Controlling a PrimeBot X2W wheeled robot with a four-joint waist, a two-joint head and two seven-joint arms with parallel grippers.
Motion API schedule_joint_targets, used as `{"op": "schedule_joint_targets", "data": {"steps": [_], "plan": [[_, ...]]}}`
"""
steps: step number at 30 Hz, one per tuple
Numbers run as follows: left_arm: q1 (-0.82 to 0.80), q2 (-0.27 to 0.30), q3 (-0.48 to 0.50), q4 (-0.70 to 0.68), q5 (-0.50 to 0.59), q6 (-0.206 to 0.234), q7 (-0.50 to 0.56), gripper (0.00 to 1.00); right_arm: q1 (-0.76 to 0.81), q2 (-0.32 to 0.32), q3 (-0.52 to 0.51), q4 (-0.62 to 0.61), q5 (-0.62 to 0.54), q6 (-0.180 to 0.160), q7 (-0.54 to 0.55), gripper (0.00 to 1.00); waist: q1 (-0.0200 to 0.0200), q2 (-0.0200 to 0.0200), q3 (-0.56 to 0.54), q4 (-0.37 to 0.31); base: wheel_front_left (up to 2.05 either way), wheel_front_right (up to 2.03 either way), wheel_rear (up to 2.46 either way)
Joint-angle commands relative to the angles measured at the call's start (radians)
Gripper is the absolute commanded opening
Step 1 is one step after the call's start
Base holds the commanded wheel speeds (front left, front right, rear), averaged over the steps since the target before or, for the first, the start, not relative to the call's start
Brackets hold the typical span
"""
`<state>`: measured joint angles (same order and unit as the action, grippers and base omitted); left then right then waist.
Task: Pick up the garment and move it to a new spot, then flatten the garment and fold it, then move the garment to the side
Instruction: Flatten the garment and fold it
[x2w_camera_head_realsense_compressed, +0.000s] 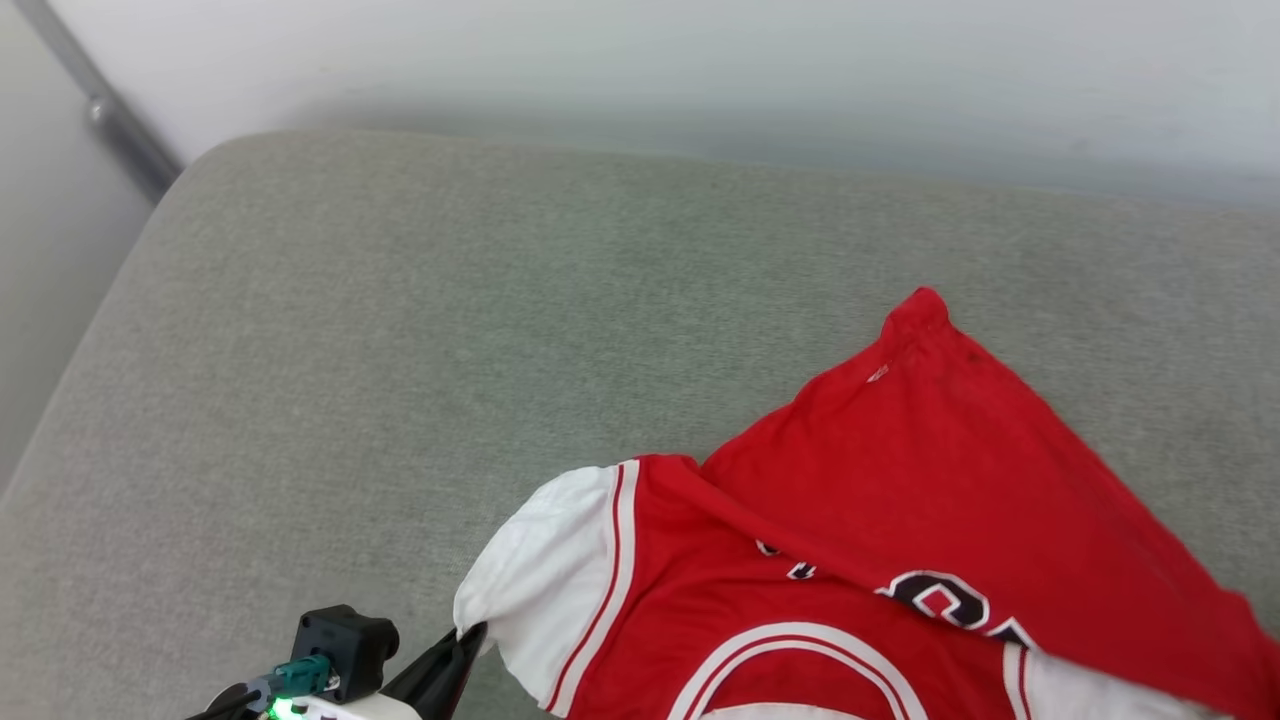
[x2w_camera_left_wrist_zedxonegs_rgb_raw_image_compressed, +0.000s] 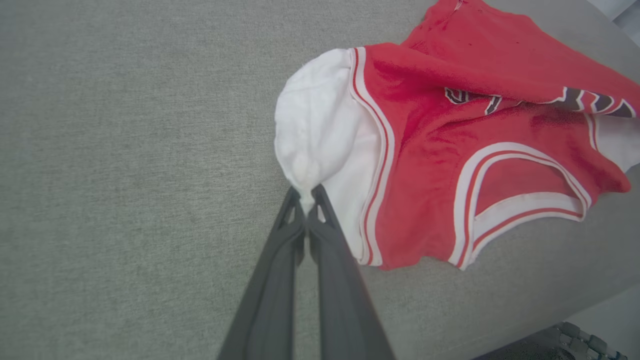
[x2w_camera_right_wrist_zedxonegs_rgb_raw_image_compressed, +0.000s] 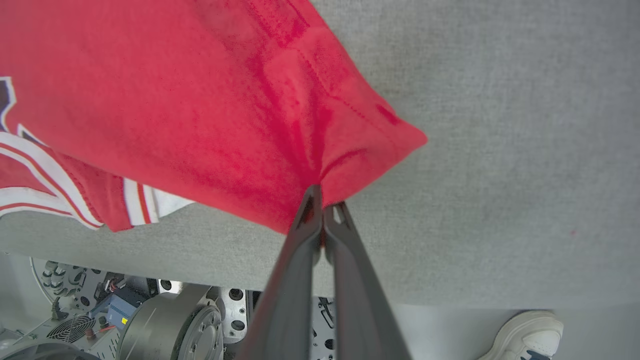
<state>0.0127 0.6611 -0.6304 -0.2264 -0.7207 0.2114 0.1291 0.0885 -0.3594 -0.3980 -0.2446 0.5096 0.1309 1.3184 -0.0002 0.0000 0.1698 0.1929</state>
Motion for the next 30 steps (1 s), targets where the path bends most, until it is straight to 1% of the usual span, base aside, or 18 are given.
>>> {"op": "schedule_joint_targets", "data": {"steps": [1,5,10,11,12,13,16,21,25,28,30], "plan": [[0.004,0.001,0.008,0.006,-0.008,0.001,-0.009,0.00,0.052,0.029,0.004,-0.002,-0.001,0.000,-0.011,0.00,0.0002,0.0000,-0.020,-0.035,0.00,0.00,0.00],[-0.009,-0.016,0.000,0.019,-0.009,-0.002,-0.010,0.00,0.114,0.057,0.029,0.028,-0.017,0.000,-0.042,0.00,0.0002,0.0000,-0.029,-0.046,0.00,0.00,0.00],[-0.014,-0.022,-0.005,0.026,-0.009,-0.005,-0.011,0.00,0.148,0.069,0.056,0.080,-0.028,0.000,-0.097,0.00,0.0002,0.0000,-0.034,-0.051,0.00,0.00,0.00],[-0.015,-0.022,-0.006,0.026,-0.009,-0.006,-0.010,0.00,0.146,0.066,0.063,0.082,-0.020,0.000,-0.110,0.22,0.0002,0.0000,-0.035,-0.050,0.00,0.00,0.00],[-0.015,-0.022,-0.006,0.026,-0.009,-0.006,-0.010,0.00,0.146,0.066,0.063,0.082,-0.020,0.000,-0.110,0.22,0.0002,0.0000,-0.035,-0.050,0.00,0.00,0.00],[-0.016,-0.022,-0.007,0.025,-0.009,-0.006,-0.009,0.00,0.140,0.064,0.065,0.087,-0.014,0.000,-0.122,1.00,0.0002,0.0000,-0.036,-0.049,0.00,0.00,0.00],[-0.015,-0.017,-0.007,0.020,-0.009,-0.004,-0.008,0.00,0.116,0.035,0.082,0.080,0.008,0.000,-0.139,1.00,0.0002,0.0000,-0.038,-0.045,0.00,0.00,0.00],[-0.018,-0.010,-0.013,0.003,-0.003,-0.007,-0.002,0.00,0.052,-0.021,0.105,0.016,0.055,0.000,-0.139,1.00,0.0002,0.0000,-0.031,-0.023,0.00,0.00,0.00],[-0.027,-0.008,-0.020,-0.022,0.008,-0.005,0.000,0.00,-0.067,-0.041,0.143,-0.038,0.118,0.000,-0.095,1.00,0.0002,0.0000,-0.005,0.001,0.00,0.00,0.00],[-0.044,-0.005,-0.025,-0.046,0.018,-0.015,0.006,0.00,-0.173,-0.061,0.204,-0.041,0.115,0.000,-0.056,1.00,0.0002,0.0000,0.024,0.028,0.00,0.00,0.00],[-0.057,-0.002,-0.029,-0.058,0.025,-0.018,0.010,0.00,-0.252,-0.062,0.245,-0.025,0.102,0.000,-0.031,1.00,0.0002,0.0000,0.047,0.046,0.00,0.00,0.00]]}}
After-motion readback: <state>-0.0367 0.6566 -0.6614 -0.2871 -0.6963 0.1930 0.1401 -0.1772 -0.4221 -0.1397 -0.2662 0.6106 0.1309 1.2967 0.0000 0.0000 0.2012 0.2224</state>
